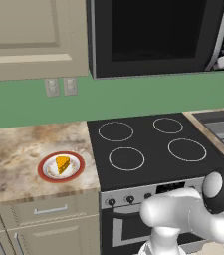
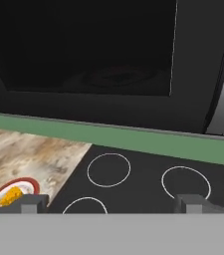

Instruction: Pick the cheese from the counter and place it in the microwave. Then turn on the microwave.

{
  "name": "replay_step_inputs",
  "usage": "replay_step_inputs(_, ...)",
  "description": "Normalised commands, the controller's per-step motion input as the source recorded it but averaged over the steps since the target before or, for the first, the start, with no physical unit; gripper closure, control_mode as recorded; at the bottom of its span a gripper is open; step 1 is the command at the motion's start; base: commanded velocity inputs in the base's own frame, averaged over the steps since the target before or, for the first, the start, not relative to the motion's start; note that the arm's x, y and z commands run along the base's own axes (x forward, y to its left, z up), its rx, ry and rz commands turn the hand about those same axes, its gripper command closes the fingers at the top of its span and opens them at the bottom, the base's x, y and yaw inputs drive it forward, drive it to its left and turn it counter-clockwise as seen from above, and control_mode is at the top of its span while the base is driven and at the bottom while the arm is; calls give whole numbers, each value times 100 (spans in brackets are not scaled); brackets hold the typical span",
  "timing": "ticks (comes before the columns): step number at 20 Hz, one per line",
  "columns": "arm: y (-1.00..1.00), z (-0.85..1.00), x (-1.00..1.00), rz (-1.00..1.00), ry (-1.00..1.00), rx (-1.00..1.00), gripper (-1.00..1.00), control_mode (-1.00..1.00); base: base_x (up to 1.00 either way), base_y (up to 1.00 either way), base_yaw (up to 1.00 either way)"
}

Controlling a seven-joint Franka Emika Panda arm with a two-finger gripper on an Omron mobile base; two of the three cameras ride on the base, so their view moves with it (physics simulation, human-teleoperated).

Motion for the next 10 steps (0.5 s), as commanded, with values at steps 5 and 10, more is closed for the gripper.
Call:
replay_step_inputs(5,-15,3,28,0,-3,-2,-100,-100,0,0,0)
replay_step_inputs(10,-14,4,30,0,-3,-1,-100,-100,0,0,0)
